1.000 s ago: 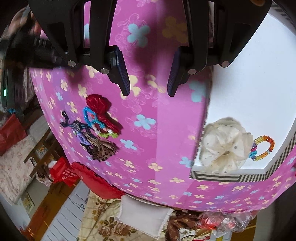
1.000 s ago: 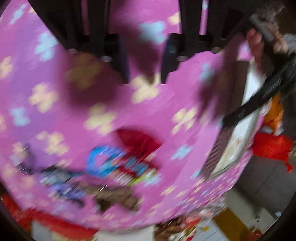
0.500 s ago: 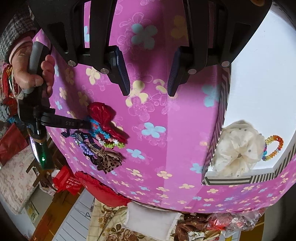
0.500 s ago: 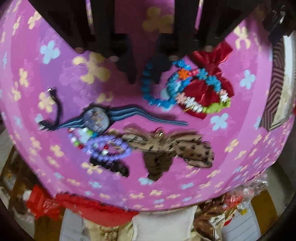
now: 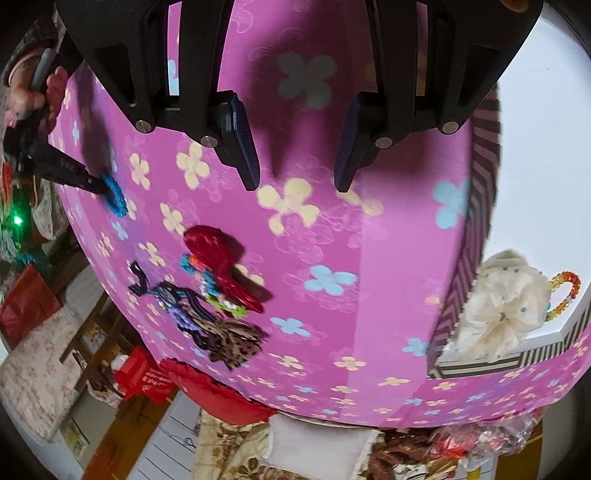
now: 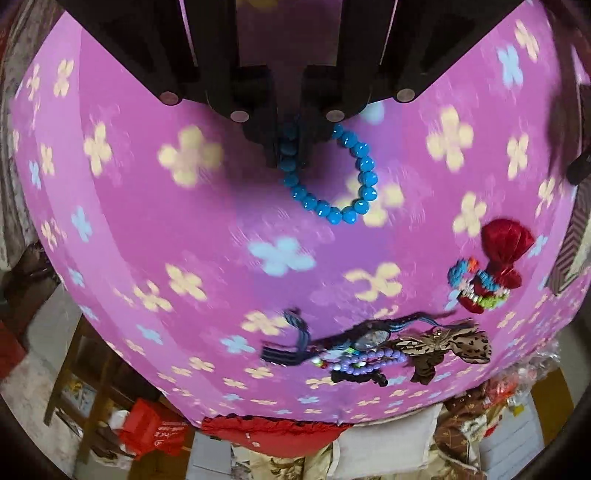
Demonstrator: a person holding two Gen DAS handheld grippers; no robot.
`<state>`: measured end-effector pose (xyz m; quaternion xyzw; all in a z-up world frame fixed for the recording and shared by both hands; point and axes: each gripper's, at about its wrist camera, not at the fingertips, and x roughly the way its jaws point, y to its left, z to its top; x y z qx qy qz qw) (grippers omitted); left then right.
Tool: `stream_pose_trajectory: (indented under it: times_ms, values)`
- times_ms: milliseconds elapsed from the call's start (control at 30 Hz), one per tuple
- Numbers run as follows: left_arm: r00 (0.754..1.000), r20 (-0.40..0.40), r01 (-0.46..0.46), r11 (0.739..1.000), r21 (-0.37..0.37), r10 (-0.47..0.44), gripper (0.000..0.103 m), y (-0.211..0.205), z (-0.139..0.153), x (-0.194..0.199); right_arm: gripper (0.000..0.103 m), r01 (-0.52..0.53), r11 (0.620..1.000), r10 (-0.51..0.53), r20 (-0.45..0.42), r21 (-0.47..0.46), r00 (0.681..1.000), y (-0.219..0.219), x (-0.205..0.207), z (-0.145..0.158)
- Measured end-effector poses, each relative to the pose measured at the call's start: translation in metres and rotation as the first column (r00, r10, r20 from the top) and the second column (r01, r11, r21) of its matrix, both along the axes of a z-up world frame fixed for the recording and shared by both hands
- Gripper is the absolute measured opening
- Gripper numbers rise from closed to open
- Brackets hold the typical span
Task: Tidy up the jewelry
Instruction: 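Grasp and lift the red bow with the left tool while the right tool holds the blue bracelet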
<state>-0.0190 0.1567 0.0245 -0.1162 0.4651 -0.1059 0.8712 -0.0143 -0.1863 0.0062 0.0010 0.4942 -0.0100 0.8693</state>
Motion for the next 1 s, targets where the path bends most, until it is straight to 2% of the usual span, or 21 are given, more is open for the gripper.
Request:
stream_pose_trajectory:
  times_ms: [33, 67, 100, 167, 267, 400, 633, 767, 800, 867, 933, 1000]
  values:
    - [1.0, -0.003, 0.001, 1.0, 0.007, -0.001, 0.041, -0.003, -0.001, 0.001, 0.028, -0.005, 1.0, 0.005, 0.005, 0.023, 1.0, -0.003, -0.003, 0.0]
    - [1.0, -0.015, 0.0, 1.0, 0.011, 0.0, 0.041, -0.006, -0.002, 0.002, 0.044, -0.008, 0.999, 0.008, 0.012, 0.044, 1.0, -0.006, -0.006, -0.002]
    - [0.999, -0.033, 0.001, 1.0, 0.001, -0.001, 0.041, -0.008, -0.002, 0.005, 0.051, -0.007, 0.998, 0.005, 0.021, 0.059, 1.0, -0.008, -0.007, -0.003]
    - [0.999, -0.053, 0.003, 1.0, -0.02, -0.004, 0.043, -0.013, 0.0, 0.009, 0.051, -0.004, 0.998, 0.001, 0.045, 0.064, 0.999, -0.007, -0.007, -0.004]
    - [0.999, -0.036, 0.007, 1.0, 0.005, -0.006, 0.055, -0.024, 0.01, 0.021, 0.051, -0.017, 0.998, 0.013, 0.071, 0.057, 0.997, -0.005, -0.006, -0.004]
    - [1.0, -0.018, 0.025, 1.0, 0.017, -0.024, 0.055, -0.041, 0.019, 0.053, 0.051, -0.042, 0.998, 0.038, 0.089, 0.037, 0.995, -0.002, -0.004, -0.006]
    - [0.996, -0.068, 0.063, 0.998, -0.024, -0.064, 0.055, -0.07, 0.007, 0.103, 0.051, -0.069, 0.998, 0.069, 0.112, 0.0, 0.991, 0.003, 0.002, -0.007]
    - [0.991, -0.1, 0.087, 0.996, 0.011, -0.086, 0.055, -0.084, -0.006, 0.11, 0.041, -0.09, 0.996, 0.09, 0.133, -0.008, 0.987, 0.009, 0.001, -0.008]
    - [0.992, -0.089, 0.091, 0.995, 0.031, -0.088, 0.045, -0.088, -0.006, 0.108, 0.037, -0.096, 0.995, 0.096, 0.135, -0.009, 0.986, 0.01, 0.001, -0.008]
    - [0.987, -0.117, 0.116, 0.993, 0.033, -0.112, 0.01, -0.094, -0.009, 0.11, 0.033, -0.108, 0.994, 0.108, 0.136, -0.002, 0.985, 0.013, 0.002, -0.007]
    - [0.985, -0.128, 0.117, 0.993, 0.024, -0.113, 0.009, -0.093, -0.009, 0.108, 0.026, -0.121, 0.993, 0.12, 0.128, 0.006, 0.985, 0.015, 0.003, -0.006]
    - [0.985, -0.132, 0.116, 0.993, 0.026, -0.112, 0.008, -0.089, -0.004, 0.101, 0.009, -0.133, 0.991, 0.13, 0.116, 0.024, 0.985, 0.015, 0.005, -0.005]
